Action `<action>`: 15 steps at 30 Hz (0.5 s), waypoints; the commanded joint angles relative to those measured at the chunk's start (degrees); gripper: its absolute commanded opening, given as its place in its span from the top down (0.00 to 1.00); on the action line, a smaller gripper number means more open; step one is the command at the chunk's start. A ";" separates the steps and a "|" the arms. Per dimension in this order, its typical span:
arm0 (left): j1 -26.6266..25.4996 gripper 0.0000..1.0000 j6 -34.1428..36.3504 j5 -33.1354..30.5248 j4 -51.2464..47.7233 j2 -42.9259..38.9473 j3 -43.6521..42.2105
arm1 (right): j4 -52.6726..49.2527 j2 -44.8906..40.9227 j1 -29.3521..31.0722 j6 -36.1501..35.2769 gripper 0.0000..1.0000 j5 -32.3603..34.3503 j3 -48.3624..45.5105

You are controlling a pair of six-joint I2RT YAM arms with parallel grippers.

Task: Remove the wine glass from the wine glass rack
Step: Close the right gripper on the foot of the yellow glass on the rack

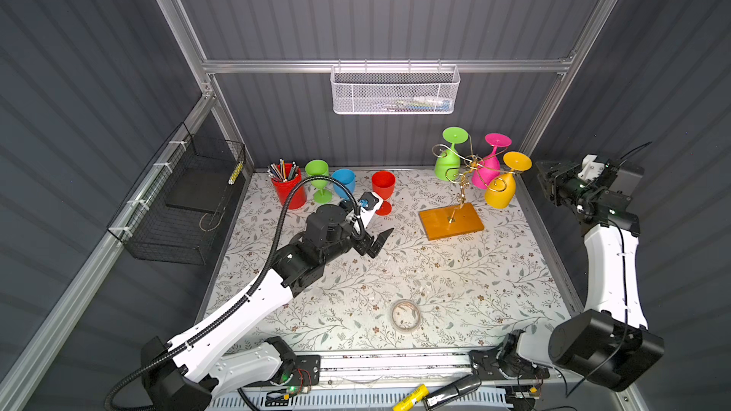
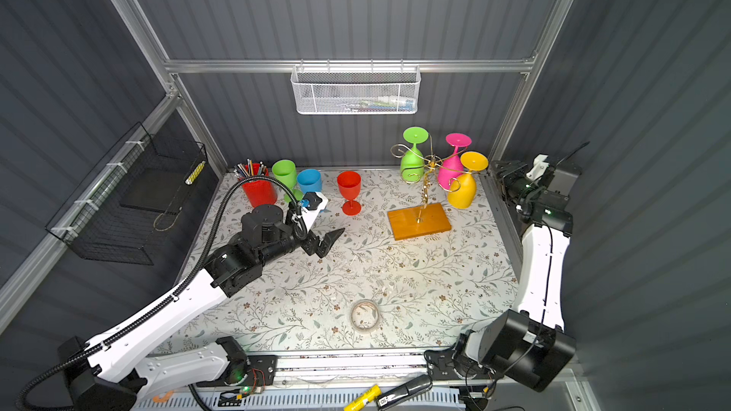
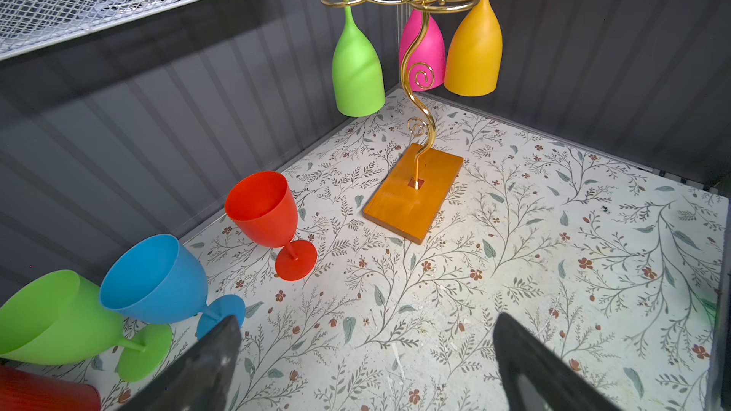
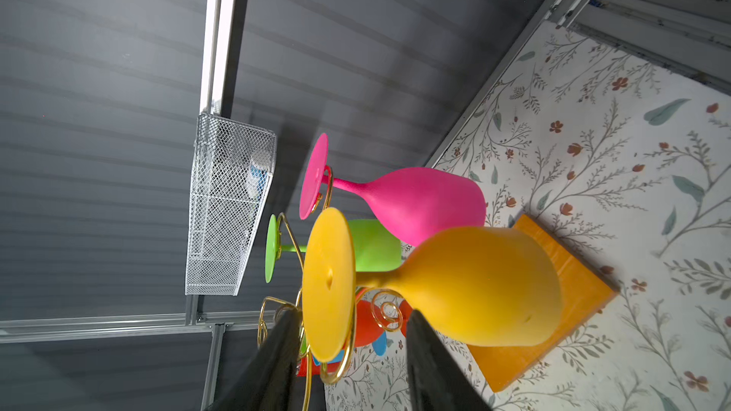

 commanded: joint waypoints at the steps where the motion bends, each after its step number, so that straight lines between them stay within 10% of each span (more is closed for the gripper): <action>1: -0.29 0.01 0.56 1.54 1.84 -1.53 -0.52 | 4.28 0.61 -0.26 2.44 0.57 -2.82 -0.08; 15: -0.28 0.01 0.37 1.88 2.39 -2.90 -0.87 | 5.65 2.45 -0.10 3.12 0.63 -4.14 -0.56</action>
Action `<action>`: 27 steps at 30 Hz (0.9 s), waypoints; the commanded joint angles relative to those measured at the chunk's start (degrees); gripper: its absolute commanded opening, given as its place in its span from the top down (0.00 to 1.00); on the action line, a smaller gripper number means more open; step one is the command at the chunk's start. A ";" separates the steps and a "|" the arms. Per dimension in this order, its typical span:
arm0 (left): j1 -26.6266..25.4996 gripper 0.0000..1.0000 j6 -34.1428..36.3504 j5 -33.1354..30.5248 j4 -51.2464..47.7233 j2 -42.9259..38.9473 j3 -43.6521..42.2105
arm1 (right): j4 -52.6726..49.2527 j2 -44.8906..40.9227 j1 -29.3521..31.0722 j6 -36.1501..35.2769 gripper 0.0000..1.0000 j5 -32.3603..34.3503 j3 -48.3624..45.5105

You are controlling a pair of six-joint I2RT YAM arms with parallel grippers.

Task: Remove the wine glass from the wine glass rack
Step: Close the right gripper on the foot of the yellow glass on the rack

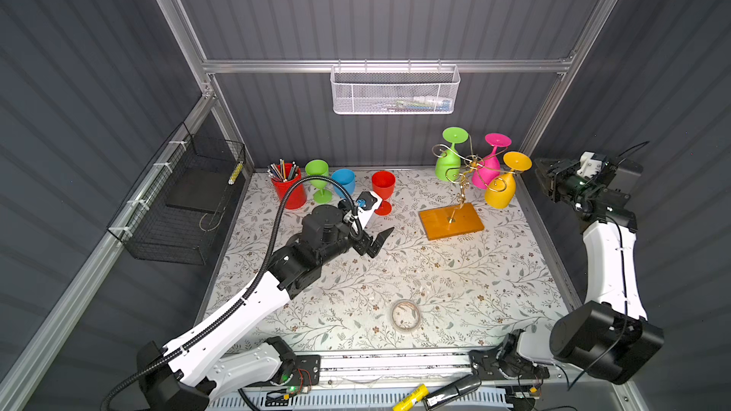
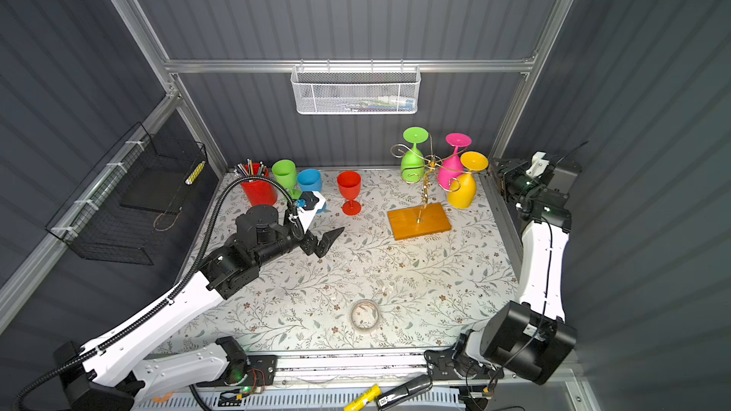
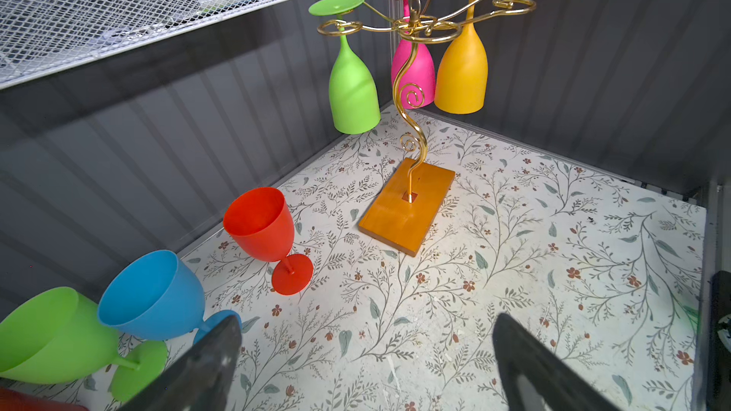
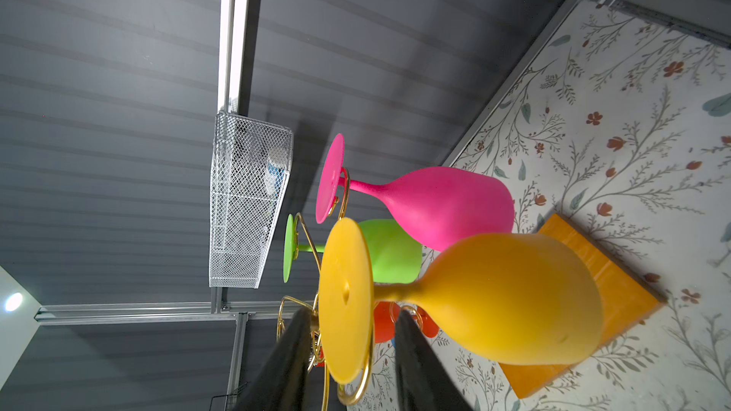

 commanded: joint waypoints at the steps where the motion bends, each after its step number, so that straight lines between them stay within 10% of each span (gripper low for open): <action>1: -0.19 0.01 0.37 0.51 1.34 -1.43 -0.83 | 1.70 0.33 -0.04 0.17 0.64 -1.16 -0.62; 27: -0.27 0.02 0.89 3.69 1.63 -2.10 -1.21 | 3.03 3.16 2.68 0.38 0.77 -0.33 0.97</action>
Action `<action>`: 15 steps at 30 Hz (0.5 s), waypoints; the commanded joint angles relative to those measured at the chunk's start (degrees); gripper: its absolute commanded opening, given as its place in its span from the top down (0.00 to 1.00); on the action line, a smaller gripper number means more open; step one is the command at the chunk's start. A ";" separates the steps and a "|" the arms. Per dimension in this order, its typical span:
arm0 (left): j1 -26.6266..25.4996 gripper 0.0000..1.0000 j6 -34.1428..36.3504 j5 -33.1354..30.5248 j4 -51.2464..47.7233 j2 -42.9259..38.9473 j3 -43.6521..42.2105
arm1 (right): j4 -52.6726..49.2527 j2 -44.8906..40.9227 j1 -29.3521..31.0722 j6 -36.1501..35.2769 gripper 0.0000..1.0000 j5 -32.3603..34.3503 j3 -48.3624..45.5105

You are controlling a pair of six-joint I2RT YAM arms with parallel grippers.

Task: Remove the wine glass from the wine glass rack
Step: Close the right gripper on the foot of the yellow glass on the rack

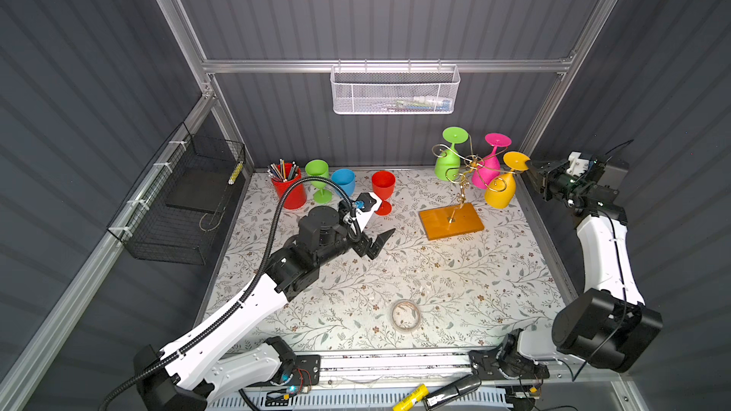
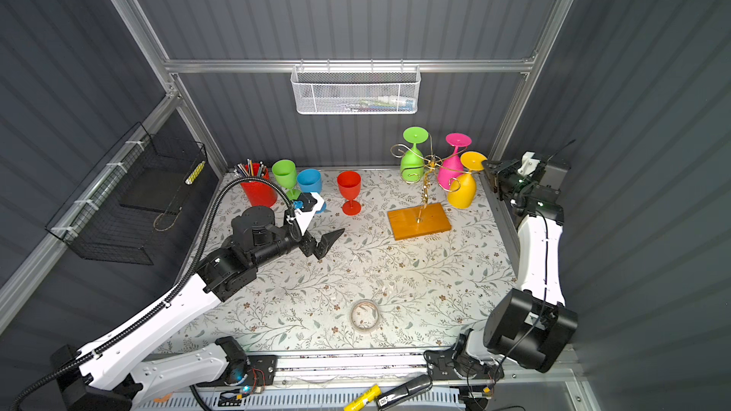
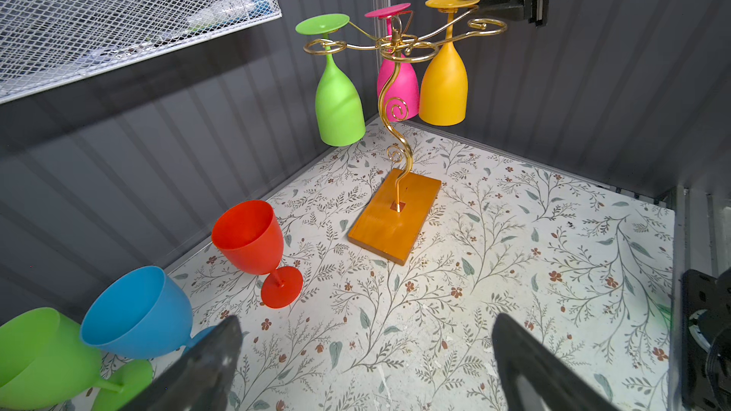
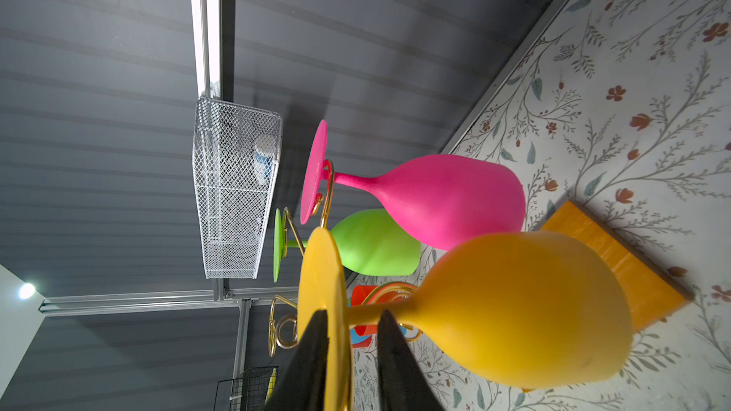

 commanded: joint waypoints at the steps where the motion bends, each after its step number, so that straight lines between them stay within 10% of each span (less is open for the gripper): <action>1: -0.25 0.02 0.89 1.01 0.54 -1.06 -0.75 | 1.47 -0.32 0.32 -0.22 0.78 0.90 1.01; 15: -0.17 0.02 0.63 1.45 0.67 -2.04 -0.84 | 3.38 -1.28 0.58 1.46 0.93 2.68 0.73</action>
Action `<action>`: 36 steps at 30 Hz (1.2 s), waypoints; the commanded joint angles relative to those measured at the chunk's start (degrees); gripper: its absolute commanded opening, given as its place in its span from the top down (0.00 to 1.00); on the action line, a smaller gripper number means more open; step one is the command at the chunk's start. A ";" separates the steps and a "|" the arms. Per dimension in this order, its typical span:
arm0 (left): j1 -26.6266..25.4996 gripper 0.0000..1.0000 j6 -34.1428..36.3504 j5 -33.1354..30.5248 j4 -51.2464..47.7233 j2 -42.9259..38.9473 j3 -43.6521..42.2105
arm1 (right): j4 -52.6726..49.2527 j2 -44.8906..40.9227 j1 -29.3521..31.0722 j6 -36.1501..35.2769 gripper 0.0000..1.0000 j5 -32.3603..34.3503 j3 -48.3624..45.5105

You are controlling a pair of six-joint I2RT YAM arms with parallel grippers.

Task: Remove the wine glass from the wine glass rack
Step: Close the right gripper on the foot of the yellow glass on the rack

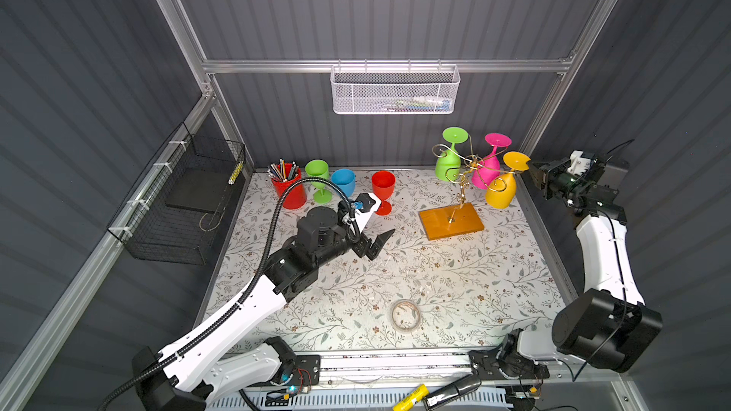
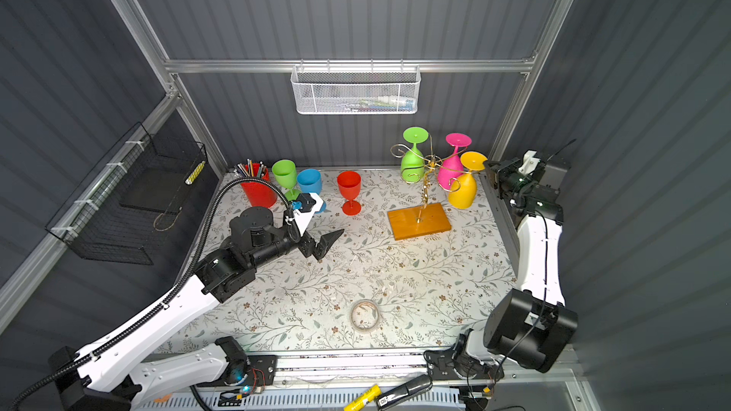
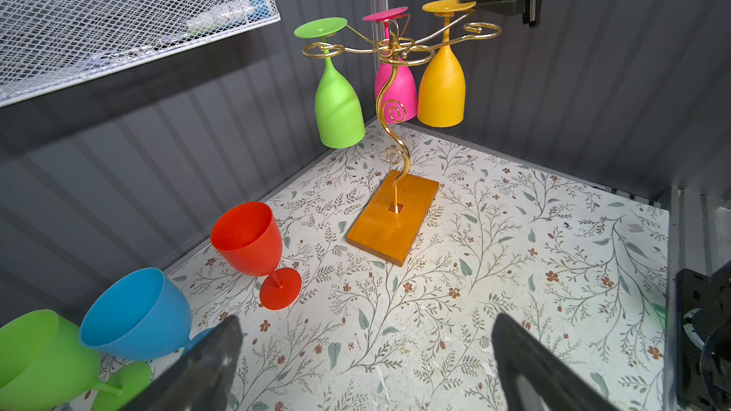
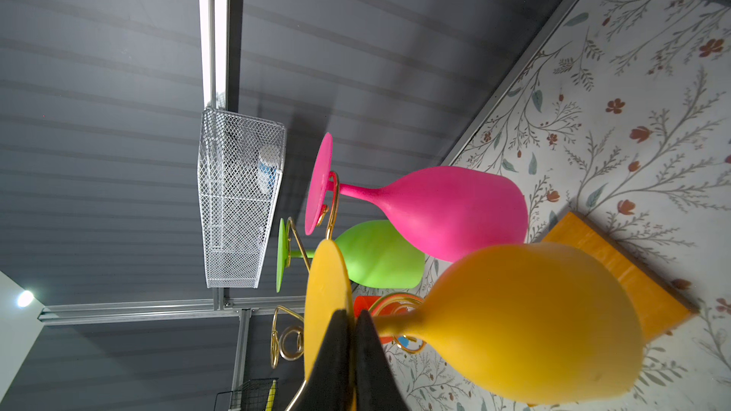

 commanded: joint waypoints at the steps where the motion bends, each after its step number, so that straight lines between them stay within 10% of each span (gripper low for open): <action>1: -0.29 0.02 0.67 1.13 0.52 -1.37 -0.64 | 1.52 -1.32 0.54 0.33 0.95 1.20 0.73; 36: -0.28 0.02 -0.22 2.70 0.88 -0.25 -0.77 | 1.77 -7.22 2.30 0.29 1.00 2.67 -3.10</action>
